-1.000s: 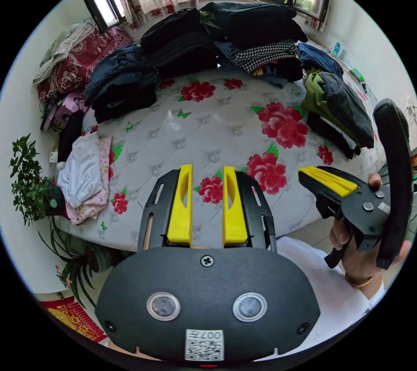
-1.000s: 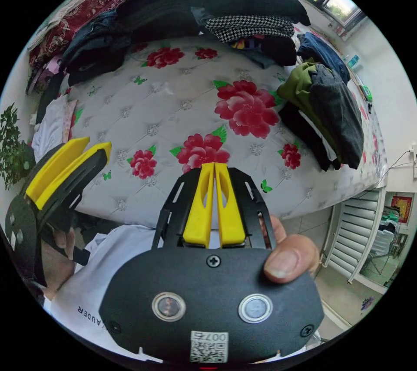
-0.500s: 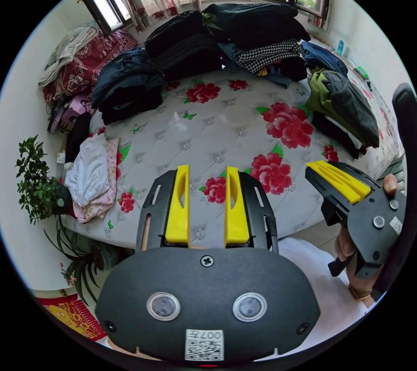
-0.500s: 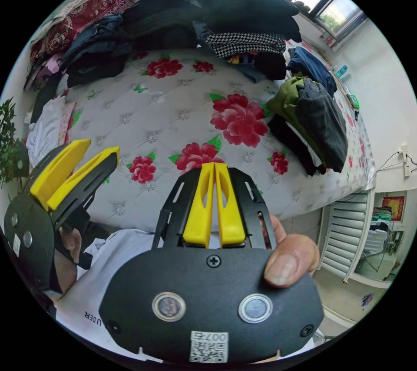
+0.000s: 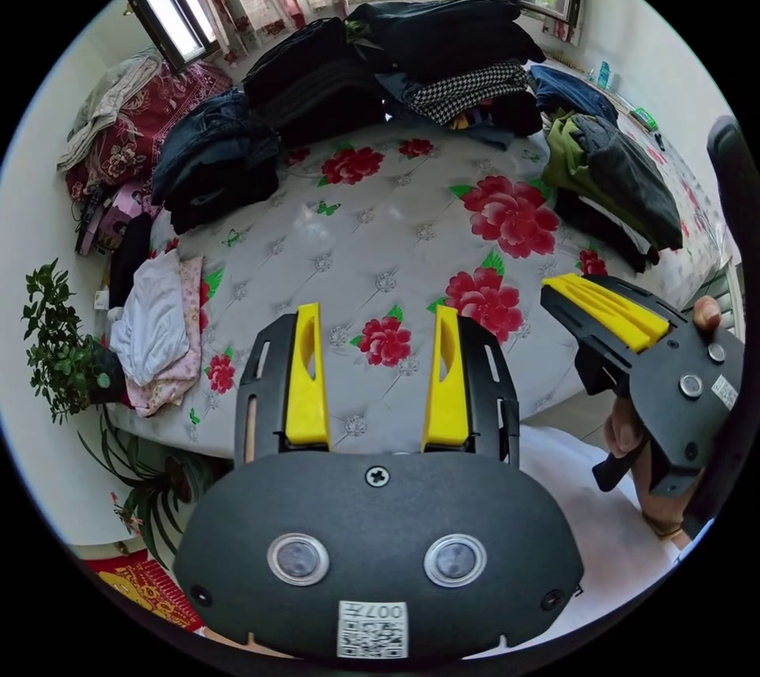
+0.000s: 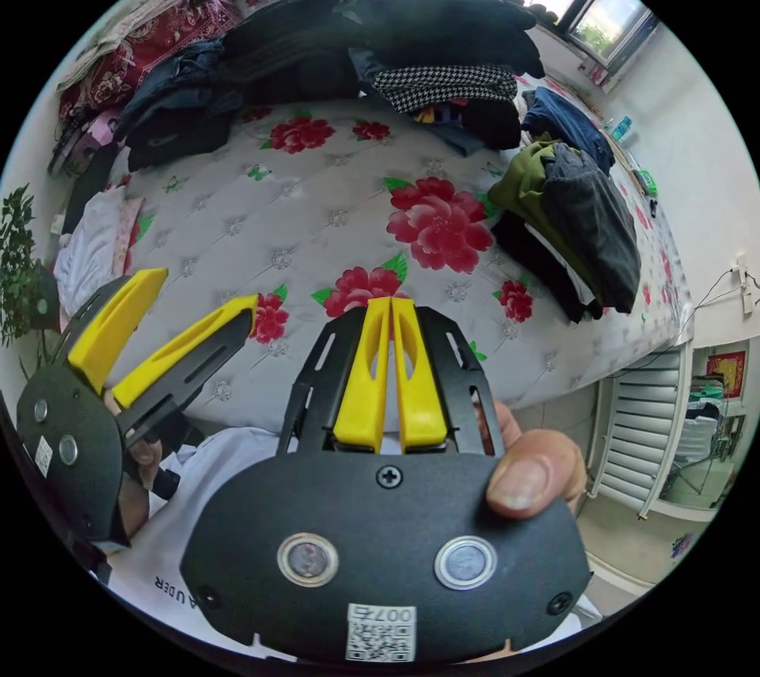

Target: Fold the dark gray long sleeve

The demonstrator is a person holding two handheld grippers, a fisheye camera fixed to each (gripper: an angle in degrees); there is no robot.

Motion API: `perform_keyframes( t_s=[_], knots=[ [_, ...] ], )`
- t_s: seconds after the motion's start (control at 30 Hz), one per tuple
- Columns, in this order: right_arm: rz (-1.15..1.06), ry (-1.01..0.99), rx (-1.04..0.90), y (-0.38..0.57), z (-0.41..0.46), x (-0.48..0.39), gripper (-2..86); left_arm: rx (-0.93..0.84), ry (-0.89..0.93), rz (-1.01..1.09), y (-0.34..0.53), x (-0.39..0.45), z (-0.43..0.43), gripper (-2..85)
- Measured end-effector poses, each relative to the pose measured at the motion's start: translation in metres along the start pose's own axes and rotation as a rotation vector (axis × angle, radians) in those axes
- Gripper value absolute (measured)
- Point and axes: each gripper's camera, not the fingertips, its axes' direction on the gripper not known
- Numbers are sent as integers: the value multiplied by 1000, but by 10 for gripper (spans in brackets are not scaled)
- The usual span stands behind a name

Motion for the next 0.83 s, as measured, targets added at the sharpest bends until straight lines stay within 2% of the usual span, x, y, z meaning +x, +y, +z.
perform_keyframes(
  t_s=[0.6,0.83],
  knots=[
    [-21,-17,-13,5,-10,12,-3,14,-40,3,-14,-1,3,188],
    [-13,-32,-50,1,-4,22,-3,-6,5,20,-23,-4,15,192]
  ],
)
